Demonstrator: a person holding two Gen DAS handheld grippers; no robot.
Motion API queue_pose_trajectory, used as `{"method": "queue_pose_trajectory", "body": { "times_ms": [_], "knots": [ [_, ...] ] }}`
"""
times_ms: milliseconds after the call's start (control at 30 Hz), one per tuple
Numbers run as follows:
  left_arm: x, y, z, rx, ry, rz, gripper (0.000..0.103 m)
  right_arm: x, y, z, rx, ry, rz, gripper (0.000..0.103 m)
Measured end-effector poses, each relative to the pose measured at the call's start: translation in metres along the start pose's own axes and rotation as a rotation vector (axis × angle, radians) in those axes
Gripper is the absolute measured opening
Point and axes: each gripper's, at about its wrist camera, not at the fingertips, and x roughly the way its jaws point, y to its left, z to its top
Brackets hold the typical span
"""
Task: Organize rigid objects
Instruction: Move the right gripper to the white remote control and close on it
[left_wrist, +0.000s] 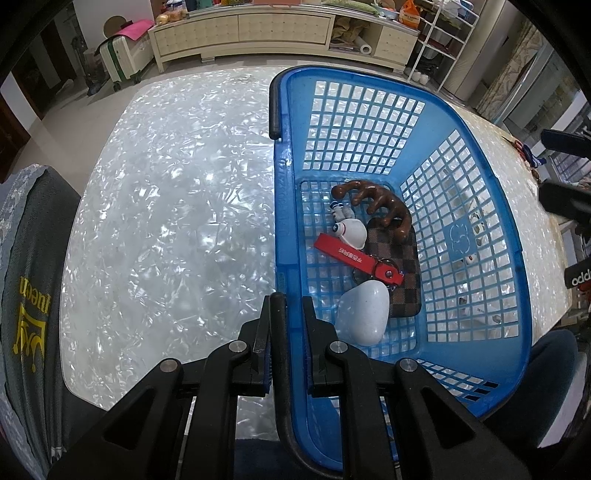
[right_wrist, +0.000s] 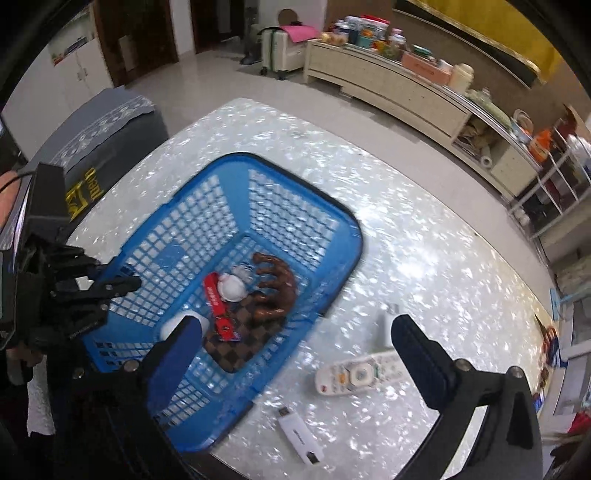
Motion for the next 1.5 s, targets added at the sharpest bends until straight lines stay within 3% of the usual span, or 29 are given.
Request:
{"method": "queue_pose_trajectory", "body": {
  "times_ms": [333, 567, 833, 1100, 1433, 1500],
  "knots": [
    [-0.001, 0.0, 0.001, 0.0, -0.001, 0.0, 0.014, 0.009, -0.055, -0.02, 0.137, 0.051, -0.028, 0.103],
    [-0.001, 0.001, 0.001, -0.002, 0.0, -0.002, 0.014, 0.041, -0.086, -0.043, 0.283, 0.148, -0.04, 0.103],
    [-0.002, -0.001, 0.0, 0.0, -0.002, -0.001, 0.014, 0.08, -0.12, -0.067, 0.549, 0.244, 0.103, 0.103],
    [-0.003, 0.0, -0.001, 0.0, -0.006, -0.009, 0.014, 0.108, -0.131, -0.075, 0.765, 0.271, 0.153, 0.103],
    [-0.003, 0.002, -0.002, -0.002, -0.014, -0.018, 0.014, 0.143, -0.122, -0.064, 0.773, 0.331, 0.075, 0.102],
    [-0.002, 0.002, -0.001, -0.004, -0.015, -0.022, 0.014, 0.15, -0.12, -0.063, 0.775, 0.34, 0.079, 0.095]
  ]
}}
